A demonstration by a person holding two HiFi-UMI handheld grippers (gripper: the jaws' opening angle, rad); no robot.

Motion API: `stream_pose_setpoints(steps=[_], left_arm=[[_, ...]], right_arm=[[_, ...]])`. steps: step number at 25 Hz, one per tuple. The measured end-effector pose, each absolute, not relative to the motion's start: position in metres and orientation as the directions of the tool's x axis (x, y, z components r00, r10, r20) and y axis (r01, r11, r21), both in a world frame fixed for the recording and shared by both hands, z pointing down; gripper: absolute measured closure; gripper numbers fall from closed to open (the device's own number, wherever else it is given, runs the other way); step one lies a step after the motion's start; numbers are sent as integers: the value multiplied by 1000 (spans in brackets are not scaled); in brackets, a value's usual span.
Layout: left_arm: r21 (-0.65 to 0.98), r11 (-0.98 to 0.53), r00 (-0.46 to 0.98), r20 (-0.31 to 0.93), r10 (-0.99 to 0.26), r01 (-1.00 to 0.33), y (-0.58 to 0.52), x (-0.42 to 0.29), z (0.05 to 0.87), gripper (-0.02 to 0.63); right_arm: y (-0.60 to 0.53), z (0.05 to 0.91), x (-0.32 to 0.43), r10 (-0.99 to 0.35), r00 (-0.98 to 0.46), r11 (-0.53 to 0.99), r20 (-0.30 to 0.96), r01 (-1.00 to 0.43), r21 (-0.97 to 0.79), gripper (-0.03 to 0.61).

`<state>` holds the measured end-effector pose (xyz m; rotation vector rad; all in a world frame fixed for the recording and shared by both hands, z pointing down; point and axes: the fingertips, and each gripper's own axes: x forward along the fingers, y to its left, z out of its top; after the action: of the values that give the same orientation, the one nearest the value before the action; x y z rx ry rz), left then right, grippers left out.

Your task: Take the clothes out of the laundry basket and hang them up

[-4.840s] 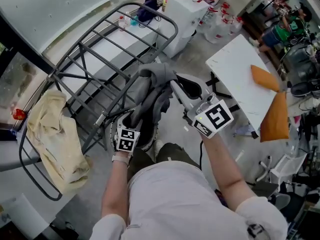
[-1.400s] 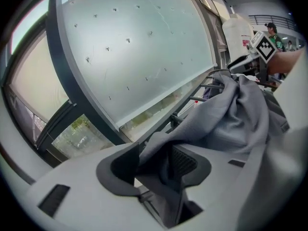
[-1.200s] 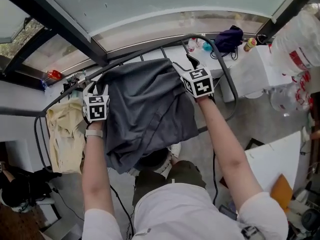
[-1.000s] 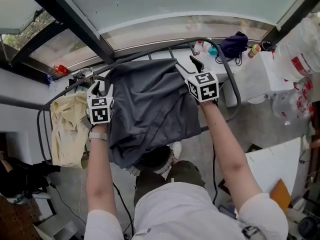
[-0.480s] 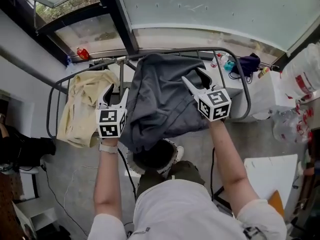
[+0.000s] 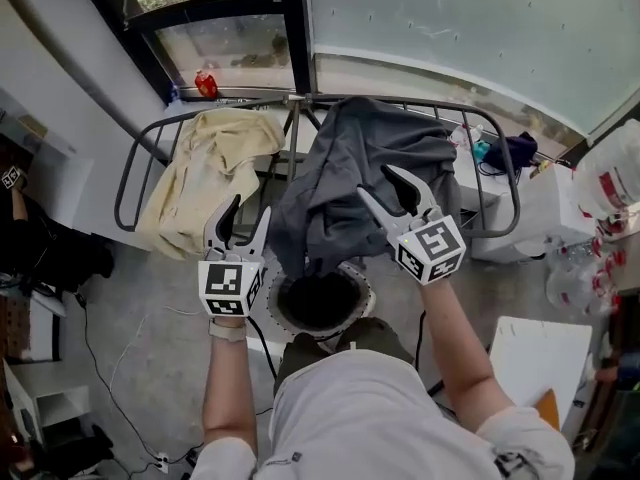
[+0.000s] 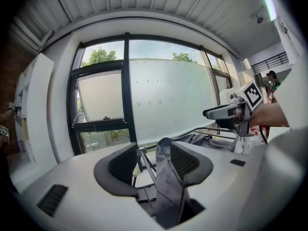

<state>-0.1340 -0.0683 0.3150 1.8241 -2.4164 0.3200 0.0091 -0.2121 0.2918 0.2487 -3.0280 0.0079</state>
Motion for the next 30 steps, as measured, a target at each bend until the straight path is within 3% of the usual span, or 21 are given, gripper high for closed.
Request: stream_pose_setpoints(steps=[12,30], left_arm=[[-79,257,-265,121,-957,-963,48,-105,320,408],[-23,291,-291,137,-947,-956,106,-80,352,408]], right_arm=[[-68,314,4,5,-997,997,81,11,74,354],[-2,342,12,41,-994,991,102,53,120,354]])
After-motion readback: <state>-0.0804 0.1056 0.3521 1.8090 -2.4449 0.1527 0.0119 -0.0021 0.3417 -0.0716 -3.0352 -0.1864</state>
